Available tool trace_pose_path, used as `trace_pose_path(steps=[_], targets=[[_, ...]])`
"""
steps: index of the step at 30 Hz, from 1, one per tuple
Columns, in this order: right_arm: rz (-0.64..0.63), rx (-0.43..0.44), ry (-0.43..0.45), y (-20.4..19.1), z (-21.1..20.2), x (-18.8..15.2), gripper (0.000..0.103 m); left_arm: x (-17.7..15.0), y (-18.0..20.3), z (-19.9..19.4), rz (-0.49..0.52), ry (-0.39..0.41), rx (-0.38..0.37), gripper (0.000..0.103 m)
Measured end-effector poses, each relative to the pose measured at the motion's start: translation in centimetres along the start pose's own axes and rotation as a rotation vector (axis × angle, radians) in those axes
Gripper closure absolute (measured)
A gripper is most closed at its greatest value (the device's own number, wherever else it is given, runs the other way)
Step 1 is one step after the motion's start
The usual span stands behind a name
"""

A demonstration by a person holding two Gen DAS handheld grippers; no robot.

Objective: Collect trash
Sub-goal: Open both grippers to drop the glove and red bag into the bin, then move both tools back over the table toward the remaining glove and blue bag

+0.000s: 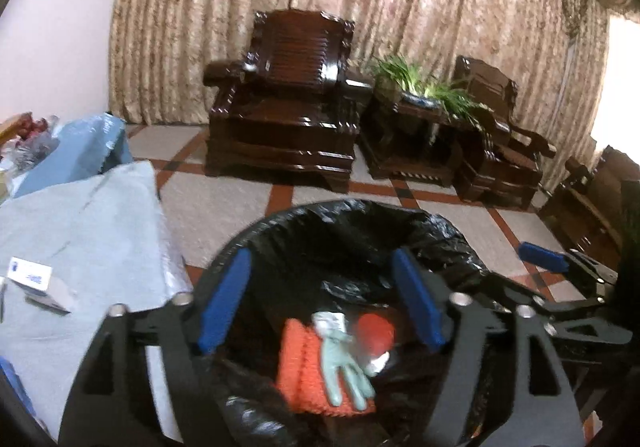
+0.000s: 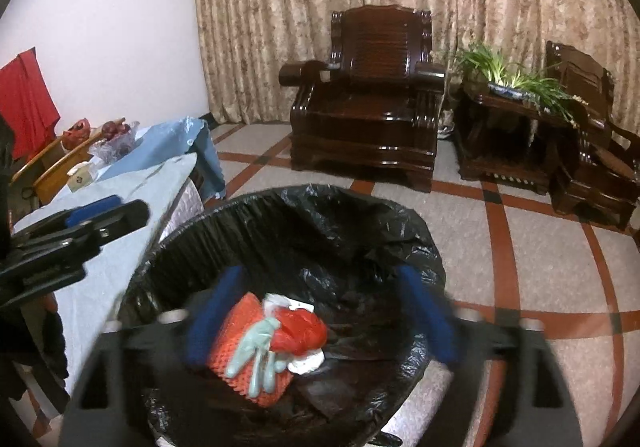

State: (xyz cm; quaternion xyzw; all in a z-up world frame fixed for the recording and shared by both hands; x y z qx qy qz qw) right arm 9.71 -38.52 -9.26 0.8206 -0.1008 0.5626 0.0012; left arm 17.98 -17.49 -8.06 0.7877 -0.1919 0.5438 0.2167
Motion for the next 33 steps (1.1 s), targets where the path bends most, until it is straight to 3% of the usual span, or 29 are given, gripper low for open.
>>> trace_pose_path(steps=[2,6,17,33], targets=[[0.003,0.017,0.015,-0.5,-0.4,0.4,0.006,0.4,-0.5,-1.0,0.003,0.017,0.028,0.013],[0.002,0.042,0.027,-1.9,-0.7,1.0,0.006,0.9,-2.0,-3.4,0.002,0.035,0.083,0.010],[-0.048,0.174,0.028,-8.9,-0.2,1.2,0.006,0.8,-7.8,-9.8,-0.027,0.065,0.250,0.010],[-0.131,0.370,0.004,-20.9,1.1,-1.1,0.006,-2.9,-17.9,-18.9,-0.075,0.048,0.525,0.010]])
Point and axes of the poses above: each gripper's, at about its wrist camera, not at the fingertips, and z roughly the way its jaws point, y to its right, x to its top, the point moved 1 cm from there along z, roughly the way its jaws point, and after that the axes turned 14 degrees about y, right-handed, at the moved point
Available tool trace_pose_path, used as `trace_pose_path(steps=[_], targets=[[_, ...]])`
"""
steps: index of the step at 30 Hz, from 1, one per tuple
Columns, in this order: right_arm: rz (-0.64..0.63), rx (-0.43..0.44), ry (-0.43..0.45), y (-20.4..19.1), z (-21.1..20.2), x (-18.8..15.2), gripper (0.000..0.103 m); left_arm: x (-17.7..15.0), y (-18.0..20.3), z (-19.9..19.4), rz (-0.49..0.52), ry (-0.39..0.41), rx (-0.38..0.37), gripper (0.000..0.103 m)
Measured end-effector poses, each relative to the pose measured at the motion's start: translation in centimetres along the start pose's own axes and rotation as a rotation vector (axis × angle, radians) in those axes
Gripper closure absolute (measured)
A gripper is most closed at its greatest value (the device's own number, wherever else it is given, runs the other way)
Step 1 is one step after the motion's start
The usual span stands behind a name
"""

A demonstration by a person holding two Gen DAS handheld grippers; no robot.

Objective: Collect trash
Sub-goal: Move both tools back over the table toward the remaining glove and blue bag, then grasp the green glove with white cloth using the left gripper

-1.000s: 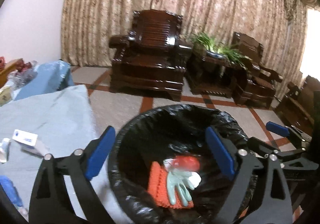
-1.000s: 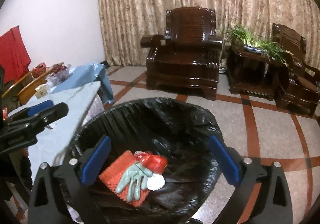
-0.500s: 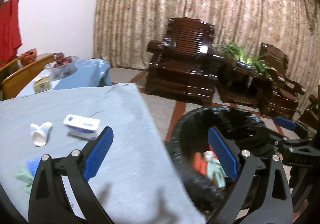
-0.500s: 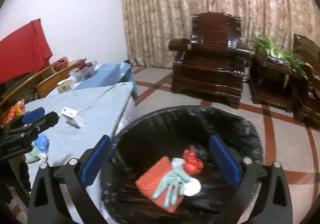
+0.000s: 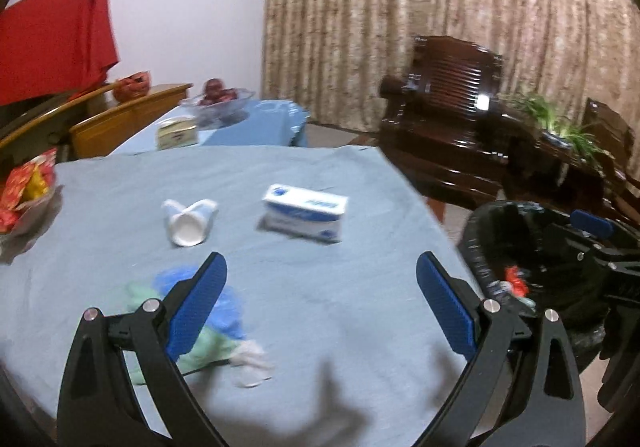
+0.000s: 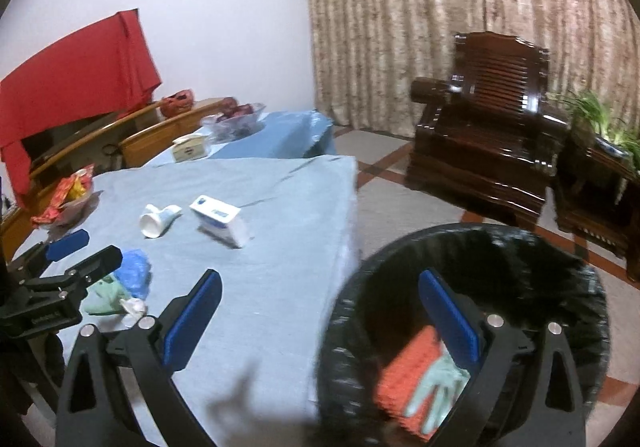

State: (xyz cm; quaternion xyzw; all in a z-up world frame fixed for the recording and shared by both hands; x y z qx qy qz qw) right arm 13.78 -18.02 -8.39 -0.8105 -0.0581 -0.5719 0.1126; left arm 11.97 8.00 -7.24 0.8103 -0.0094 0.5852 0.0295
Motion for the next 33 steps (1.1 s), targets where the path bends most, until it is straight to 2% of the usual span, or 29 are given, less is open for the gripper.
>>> trace_pose_path(steps=[4,9,19,29,33], targets=[[-0.009,0.038,-0.028,-2.4,1.6,-1.1,0.006,-1.0,-2.7,-0.4,-0.005,-0.013,0.053,0.010],[-0.025,0.061,-0.056,-4.3,3.1,-2.6,0.006,-2.7,-4.8,-0.3,-0.026,-0.066,0.097,0.010],[-0.040,0.074,-0.107,-5.8,5.1,-4.8,0.006,-7.0,-5.2,2.3,-0.042,-0.165,0.148,0.010],[-0.041,0.080,-0.127,-6.1,5.9,-5.2,0.006,-9.1,-5.5,4.6,-0.046,-0.231,0.187,0.010],[-0.048,0.090,-0.139,-6.7,6.2,-5.5,0.006,-9.6,-6.1,4.4,-0.044,-0.251,0.213,0.023]])
Point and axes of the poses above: each gripper's, at about its wrist camera, not at the fingertips, and z roughly the way its jaws point, y to its right, x to its top, the point moved 1 cm from there along z, roughly the way its jaws point, and after that the axes turned 14 degrees about y, right-handed, at the moved point
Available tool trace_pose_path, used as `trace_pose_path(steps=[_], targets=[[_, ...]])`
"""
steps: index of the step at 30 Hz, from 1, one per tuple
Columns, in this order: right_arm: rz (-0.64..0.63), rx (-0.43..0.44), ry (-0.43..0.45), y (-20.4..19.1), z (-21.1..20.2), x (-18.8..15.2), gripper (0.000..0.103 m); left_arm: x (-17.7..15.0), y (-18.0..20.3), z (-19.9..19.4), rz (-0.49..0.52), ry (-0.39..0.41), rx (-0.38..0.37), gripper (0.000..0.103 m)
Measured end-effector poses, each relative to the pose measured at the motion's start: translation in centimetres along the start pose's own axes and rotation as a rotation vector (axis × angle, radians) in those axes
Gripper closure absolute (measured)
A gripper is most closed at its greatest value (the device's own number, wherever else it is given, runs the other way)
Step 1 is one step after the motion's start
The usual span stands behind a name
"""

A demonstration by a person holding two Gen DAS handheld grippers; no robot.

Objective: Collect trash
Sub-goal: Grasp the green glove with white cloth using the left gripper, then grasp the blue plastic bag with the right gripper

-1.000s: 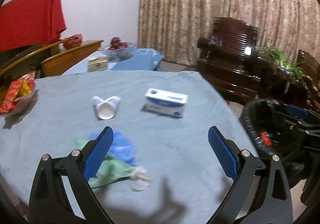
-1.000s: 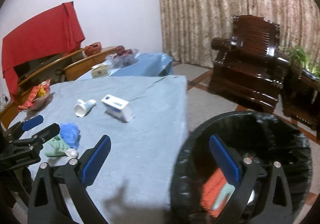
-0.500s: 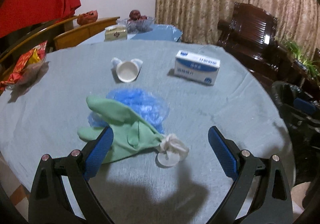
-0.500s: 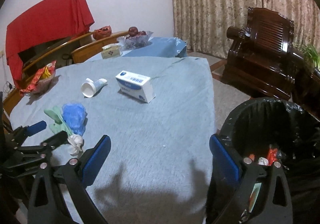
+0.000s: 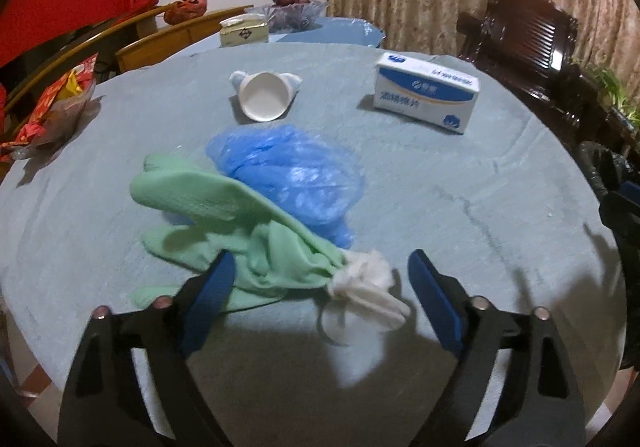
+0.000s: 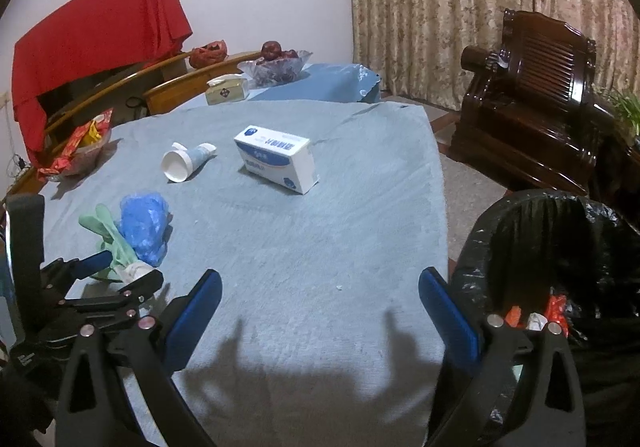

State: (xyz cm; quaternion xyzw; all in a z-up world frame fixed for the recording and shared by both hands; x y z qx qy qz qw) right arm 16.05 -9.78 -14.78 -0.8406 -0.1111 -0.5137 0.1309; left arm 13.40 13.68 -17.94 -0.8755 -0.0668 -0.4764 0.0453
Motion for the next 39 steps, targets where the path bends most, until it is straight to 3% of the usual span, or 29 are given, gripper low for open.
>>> trace_pose_path(steps=[10,16,21,27,33,39], targets=[[-0.034,0.051,-0.020,-2.5,1.0,-0.5,0.006,-1.0,-3.0,-2.0,-0.070,-0.030,-0.014,0.029],[-0.051,0.061,-0.036,-3.5,2.0,-0.8,0.006,-1.0,-3.6,-1.5,-0.131,-0.043,-0.042,0.022],[-0.069,0.058,-0.041,-3.9,2.4,-0.7,0.007,-0.9,-3.4,-0.2,-0.123,-0.054,-0.028,0.021],[-0.077,0.061,-0.045,-4.1,2.7,-0.6,0.007,-0.9,-4.1,-0.6,-0.136,-0.038,-0.018,0.046],[-0.092,0.095,-0.043,-5.6,3.2,-0.2,0.008,-0.9,-4.7,-1.6,-0.145,-0.010,-0.036,0.061],[-0.096,0.131,-0.036,-7.3,3.6,0.3,0.010,-0.2,-5.7,-2.7,-0.163,0.031,-0.056,0.067]])
Point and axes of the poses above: each gripper's, at about its wrist camera, not at the fingertips, and z roughly the way its jaws point, y to its right, x to its top, the point moved 1 cm from there along z, roughly the way its jaws point, and after that the axes turned 14 degrees about y, right-handed, at the moved point
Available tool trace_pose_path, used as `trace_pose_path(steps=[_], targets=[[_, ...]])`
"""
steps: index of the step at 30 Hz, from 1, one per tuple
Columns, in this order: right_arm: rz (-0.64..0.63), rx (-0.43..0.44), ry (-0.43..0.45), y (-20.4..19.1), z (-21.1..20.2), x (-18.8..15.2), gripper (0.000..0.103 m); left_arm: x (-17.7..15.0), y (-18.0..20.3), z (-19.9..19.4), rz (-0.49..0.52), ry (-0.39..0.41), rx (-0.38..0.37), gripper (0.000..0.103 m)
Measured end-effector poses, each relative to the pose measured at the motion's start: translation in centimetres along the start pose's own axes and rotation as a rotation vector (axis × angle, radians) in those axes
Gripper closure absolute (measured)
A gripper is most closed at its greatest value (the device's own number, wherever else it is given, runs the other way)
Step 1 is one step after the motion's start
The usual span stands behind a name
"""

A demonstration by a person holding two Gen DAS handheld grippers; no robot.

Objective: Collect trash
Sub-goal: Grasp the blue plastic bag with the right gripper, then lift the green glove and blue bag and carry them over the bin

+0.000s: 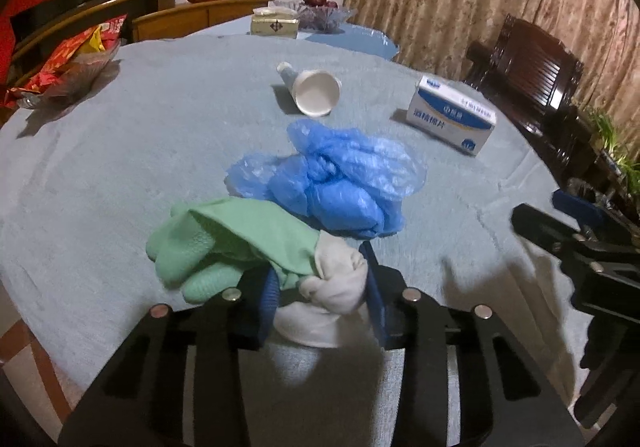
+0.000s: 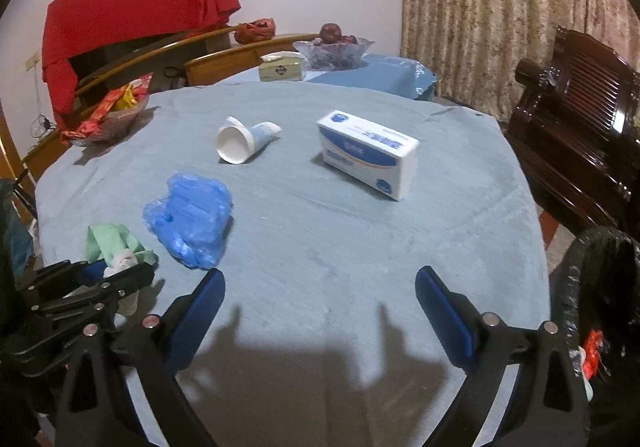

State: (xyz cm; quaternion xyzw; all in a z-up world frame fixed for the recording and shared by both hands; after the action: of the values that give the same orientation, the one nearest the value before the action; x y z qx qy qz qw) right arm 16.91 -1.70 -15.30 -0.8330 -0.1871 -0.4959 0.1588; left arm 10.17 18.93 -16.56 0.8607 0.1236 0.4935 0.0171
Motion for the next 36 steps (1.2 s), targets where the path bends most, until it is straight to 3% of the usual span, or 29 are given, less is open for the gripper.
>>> trace_pose_path(steps=[6,12,22,25,28,30,36], targets=[[0.006,0.045,0.019,-1.7,1.0,1.2,0.011,1.7,-0.6,-2.0,0.022,0.081,0.003,0.068],[-0.003,0.081,0.034,-3.8,2.6,2.5,0.011,3.1,-2.4,-2.1,0.074,0.138,0.058,0.068],[-0.017,0.124,-0.020,-7.0,6.6,2.3,0.012,4.2,-6.3,-1.4,0.031,0.141,0.101,0.068],[-0.024,0.140,-0.076,-7.5,8.0,1.5,0.023,4.1,-6.8,-1.3,0.025,0.137,0.104,0.068],[-0.015,0.179,-0.118,-7.9,8.7,0.9,0.045,4.0,-6.9,-1.3,0.031,0.137,0.102,0.068],[-0.008,0.206,-0.121,-8.0,8.6,0.9,0.060,4.0,-6.9,-1.3,0.032,0.135,0.098,0.068],[0.008,0.218,-0.091,-7.4,7.4,2.2,0.085,4.2,-6.1,-1.4,0.041,0.144,0.081,0.068]])
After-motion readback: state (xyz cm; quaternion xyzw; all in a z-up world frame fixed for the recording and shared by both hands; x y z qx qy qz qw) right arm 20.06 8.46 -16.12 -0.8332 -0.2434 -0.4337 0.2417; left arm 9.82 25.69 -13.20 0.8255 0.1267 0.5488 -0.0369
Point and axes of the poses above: each gripper's, at about its wrist camera, not at the fingertips, and z roughly the way its jaws point, y to its right, x to its top, the point moved 1 cm from there along z, roughly the way its jaws point, and after that the axes turned 14 degrees about y, right-handed, at the moved point
